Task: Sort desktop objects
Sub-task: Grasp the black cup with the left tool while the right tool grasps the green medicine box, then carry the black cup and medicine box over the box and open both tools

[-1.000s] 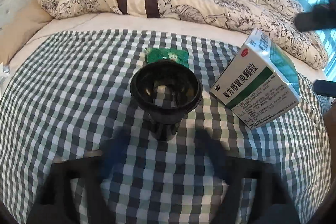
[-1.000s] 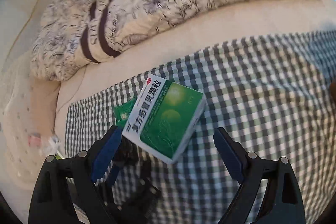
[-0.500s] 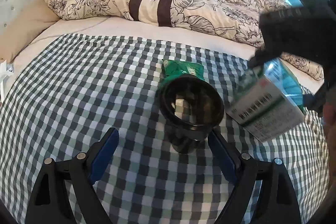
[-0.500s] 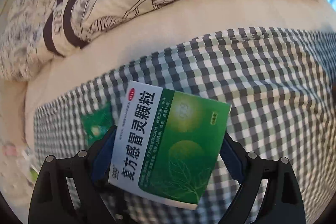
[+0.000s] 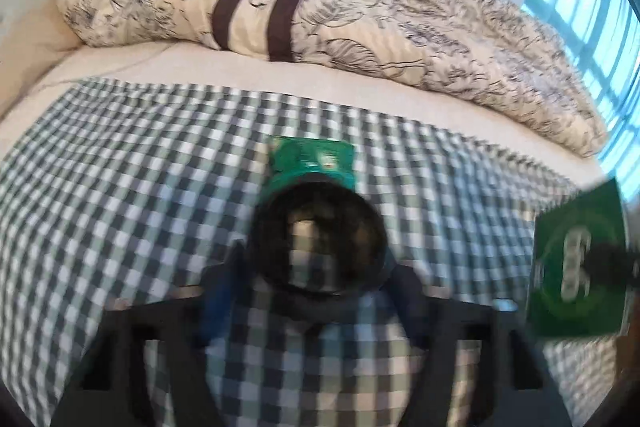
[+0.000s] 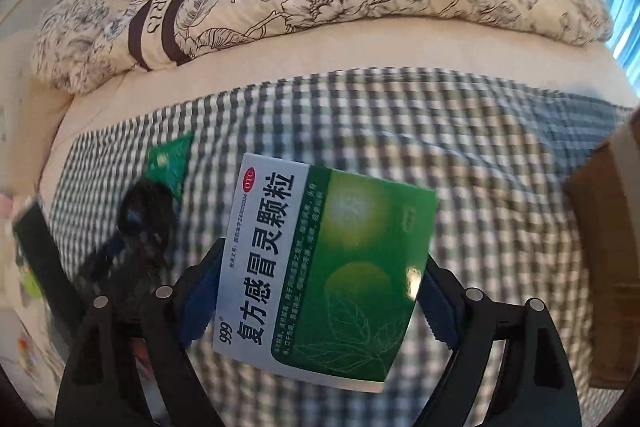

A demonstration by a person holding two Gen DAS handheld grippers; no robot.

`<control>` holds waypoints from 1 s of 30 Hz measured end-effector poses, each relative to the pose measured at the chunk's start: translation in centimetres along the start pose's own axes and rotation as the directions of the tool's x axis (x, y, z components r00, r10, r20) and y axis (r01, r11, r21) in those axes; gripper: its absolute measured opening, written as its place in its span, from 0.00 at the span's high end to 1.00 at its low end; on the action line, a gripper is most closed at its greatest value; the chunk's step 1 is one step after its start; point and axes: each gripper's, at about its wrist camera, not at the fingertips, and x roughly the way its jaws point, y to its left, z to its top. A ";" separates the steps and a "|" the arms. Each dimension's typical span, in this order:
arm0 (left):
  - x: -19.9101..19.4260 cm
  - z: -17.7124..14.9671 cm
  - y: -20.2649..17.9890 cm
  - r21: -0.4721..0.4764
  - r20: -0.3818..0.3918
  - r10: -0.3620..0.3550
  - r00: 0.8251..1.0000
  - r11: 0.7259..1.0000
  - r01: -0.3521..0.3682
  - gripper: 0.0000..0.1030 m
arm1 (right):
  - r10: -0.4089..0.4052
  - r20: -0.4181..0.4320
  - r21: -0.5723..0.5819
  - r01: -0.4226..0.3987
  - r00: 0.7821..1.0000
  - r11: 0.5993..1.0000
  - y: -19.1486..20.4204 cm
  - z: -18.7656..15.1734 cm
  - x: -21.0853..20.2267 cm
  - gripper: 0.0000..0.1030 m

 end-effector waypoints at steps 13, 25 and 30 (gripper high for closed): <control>-10.3 -1.5 -5.6 0.112 0.055 0.053 0.997 0.992 -0.059 0.49 | 0.030 0.037 -0.076 -0.027 0.999 0.997 -2.2 -4.5 -5.4 0.20; -16.7 -2.3 -14.4 0.239 0.088 -0.008 0.996 0.971 -0.013 0.49 | 0.025 0.145 -0.023 -0.022 0.989 1.000 -8.0 -6.5 -13.2 0.20; -19.3 -1.7 -21.2 0.307 0.110 -0.097 0.989 0.950 0.059 0.49 | -0.002 0.201 0.010 0.000 0.980 1.000 -11.7 -6.3 -17.3 0.20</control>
